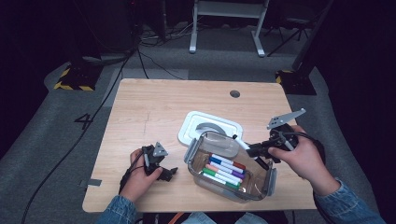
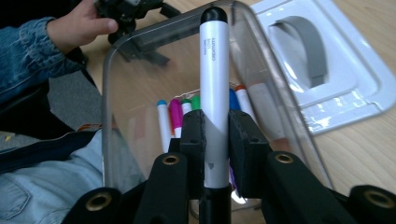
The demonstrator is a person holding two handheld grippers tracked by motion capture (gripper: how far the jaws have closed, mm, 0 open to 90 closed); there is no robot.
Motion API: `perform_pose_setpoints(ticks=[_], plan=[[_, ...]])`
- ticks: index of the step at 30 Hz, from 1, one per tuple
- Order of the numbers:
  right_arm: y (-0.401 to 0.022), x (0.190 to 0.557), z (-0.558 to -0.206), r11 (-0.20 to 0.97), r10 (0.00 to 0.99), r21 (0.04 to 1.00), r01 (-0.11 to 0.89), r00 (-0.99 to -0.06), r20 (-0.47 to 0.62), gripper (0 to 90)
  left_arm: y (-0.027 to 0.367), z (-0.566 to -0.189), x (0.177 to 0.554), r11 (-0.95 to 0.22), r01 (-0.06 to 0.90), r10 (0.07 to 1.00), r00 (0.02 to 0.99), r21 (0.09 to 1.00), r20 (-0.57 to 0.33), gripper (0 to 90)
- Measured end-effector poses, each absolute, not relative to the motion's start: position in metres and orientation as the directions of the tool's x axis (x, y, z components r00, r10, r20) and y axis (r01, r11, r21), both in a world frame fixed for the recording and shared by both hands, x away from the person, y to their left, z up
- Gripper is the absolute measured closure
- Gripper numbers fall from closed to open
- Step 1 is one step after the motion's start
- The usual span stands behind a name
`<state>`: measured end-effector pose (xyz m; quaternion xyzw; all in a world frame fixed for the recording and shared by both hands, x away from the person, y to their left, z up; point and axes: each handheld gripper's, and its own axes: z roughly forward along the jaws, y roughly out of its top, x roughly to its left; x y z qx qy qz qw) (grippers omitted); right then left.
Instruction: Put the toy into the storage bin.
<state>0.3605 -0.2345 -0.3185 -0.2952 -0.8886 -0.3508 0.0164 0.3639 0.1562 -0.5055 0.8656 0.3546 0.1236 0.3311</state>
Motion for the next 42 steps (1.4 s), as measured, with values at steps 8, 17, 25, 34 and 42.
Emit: perform_pose_setpoints(ticks=[8,17,25,34,42], plan=[[-0.202,0.356,-0.332,0.651,0.448,0.564,0.508,-0.857,0.255,77.2,0.156,-0.506,0.364,-0.529,0.532,0.696,0.718,0.661,-0.021,0.0],[-0.179,0.355,-0.349,0.707,0.409,0.512,0.488,-0.873,0.266,77.2,0.156,-0.505,0.364,-0.529,0.532,0.696,0.718,0.661,-0.021,0.0],[-0.161,0.359,-0.370,0.761,0.385,0.453,0.465,-0.885,0.263,77.2,0.156,-0.505,0.364,-0.533,0.529,0.694,0.720,0.660,-0.016,0.0],[-0.153,0.366,-0.391,0.797,0.369,0.388,0.462,-0.882,0.292,77.2,0.156,-0.505,0.364,-0.529,0.532,0.696,0.718,0.661,-0.021,0.0],[-0.147,0.367,-0.405,0.833,0.360,0.325,0.448,-0.884,0.297,77.2,0.156,-0.506,0.364,-0.529,0.532,0.696,0.718,0.661,-0.021,0.0]])
